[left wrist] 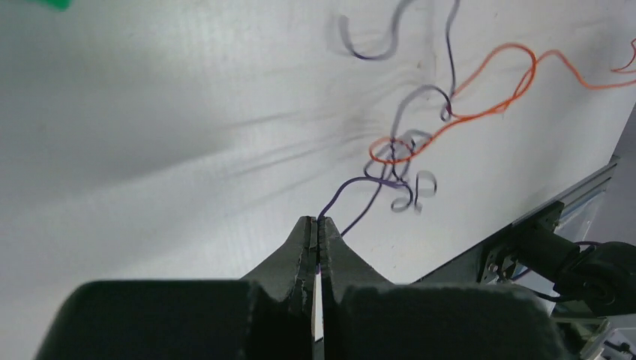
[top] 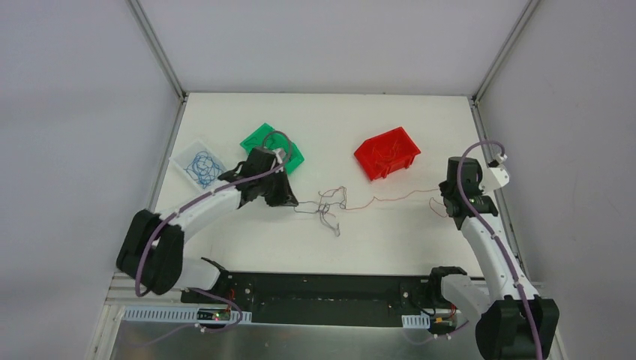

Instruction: Untangle the cables

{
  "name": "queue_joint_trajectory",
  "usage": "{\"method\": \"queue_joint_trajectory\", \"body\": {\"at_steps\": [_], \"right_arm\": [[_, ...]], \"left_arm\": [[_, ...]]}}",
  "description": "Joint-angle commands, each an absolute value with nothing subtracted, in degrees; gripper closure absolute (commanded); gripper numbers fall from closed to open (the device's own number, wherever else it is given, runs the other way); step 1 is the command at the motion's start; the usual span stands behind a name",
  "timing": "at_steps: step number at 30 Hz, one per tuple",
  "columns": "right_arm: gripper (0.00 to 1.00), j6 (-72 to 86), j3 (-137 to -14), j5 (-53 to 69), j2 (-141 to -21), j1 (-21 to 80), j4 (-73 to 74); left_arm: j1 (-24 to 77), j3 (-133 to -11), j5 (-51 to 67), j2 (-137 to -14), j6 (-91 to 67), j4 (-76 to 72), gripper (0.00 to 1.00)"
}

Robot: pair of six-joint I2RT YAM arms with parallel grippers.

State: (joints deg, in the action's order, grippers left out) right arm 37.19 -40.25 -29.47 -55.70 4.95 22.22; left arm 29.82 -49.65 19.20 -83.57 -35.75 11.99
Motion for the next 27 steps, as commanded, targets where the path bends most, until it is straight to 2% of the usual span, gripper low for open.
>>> {"method": "queue_joint_trajectory", "body": {"at_steps": [1,5,17,22,27], "right_arm": [[1.00,41.63,-39.07,-35.94,-51.21,2.31,24.94],[1.00,41.40,-38.89,-35.55,-48.06,2.19,23.76],[1.00,45.75,-41.27,-41.95,-44.67,0.22,28.23],[1.00,51.72,-40.80,-48.24,-42.65,-2.18,32.96],[1.00,50.40,-37.05,-42.74,-39.69,-4.66,27.94]], "left_arm": [[24.17,-40.12,16.19,-68.80,-38.68,13.10,1.00],[21.81,-36.38,10.27,-58.54,-39.86,14.86,1.00],[15.23,-33.16,-16.95,-39.67,-49.06,30.94,1.00],[13.62,-34.19,-32.61,-32.64,-60.05,44.38,1.00],[12.66,-32.65,-37.73,-25.12,-60.86,46.34,1.00]]}}
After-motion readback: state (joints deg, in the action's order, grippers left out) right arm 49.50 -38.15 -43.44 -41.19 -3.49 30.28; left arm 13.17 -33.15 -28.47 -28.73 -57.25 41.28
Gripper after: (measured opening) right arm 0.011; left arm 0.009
